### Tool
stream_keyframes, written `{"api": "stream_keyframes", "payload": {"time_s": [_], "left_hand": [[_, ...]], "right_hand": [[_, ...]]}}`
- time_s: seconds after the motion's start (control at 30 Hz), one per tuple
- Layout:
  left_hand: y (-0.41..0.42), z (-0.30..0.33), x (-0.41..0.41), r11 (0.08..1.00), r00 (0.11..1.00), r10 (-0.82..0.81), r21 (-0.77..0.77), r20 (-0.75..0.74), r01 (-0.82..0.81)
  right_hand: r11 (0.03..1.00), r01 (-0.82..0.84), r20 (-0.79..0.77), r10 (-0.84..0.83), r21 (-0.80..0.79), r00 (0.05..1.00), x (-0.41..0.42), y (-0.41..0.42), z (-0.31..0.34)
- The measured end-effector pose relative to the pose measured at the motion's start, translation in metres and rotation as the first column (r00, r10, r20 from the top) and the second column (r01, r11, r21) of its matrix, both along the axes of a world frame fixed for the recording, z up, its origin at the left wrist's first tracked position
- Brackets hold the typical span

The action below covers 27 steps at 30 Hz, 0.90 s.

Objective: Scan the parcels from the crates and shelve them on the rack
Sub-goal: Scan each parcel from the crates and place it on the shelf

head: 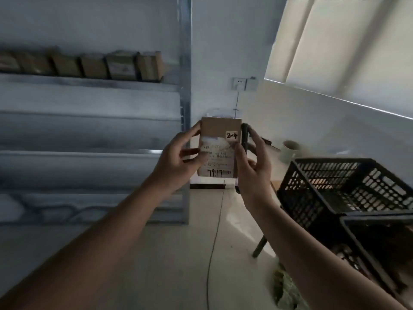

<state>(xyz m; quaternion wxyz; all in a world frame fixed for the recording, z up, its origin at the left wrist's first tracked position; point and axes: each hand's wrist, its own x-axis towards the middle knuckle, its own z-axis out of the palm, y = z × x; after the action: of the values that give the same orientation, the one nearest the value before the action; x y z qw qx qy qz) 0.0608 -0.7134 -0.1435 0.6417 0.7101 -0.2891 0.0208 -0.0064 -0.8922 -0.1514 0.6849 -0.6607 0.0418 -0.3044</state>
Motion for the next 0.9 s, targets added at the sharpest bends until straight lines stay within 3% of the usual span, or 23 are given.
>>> {"api": "stream_keyframes", "payload": {"time_s": [0.27, 0.6, 0.9], "left_hand": [[0.204, 0.006, 0.028, 0.977, 0.962, 0.208, 0.011, 0.176, -0.213], [0.408, -0.001, 0.072, 0.882, 0.871, 0.467, -0.004, 0.152, -0.472], [0.586, -0.027, 0.172, 0.756, 0.752, 0.647, 0.027, 0.125, -0.654]], "right_hand": [[0.989, -0.151, 0.006, 0.151, 0.001, 0.989, 0.064, 0.199, 0.004], [0.928, -0.371, -0.018, 0.371, -0.040, 0.929, 0.161, 0.401, 0.001], [0.827, -0.562, -0.015, 0.562, 0.008, 0.827, 0.299, 0.589, -0.031]]}}
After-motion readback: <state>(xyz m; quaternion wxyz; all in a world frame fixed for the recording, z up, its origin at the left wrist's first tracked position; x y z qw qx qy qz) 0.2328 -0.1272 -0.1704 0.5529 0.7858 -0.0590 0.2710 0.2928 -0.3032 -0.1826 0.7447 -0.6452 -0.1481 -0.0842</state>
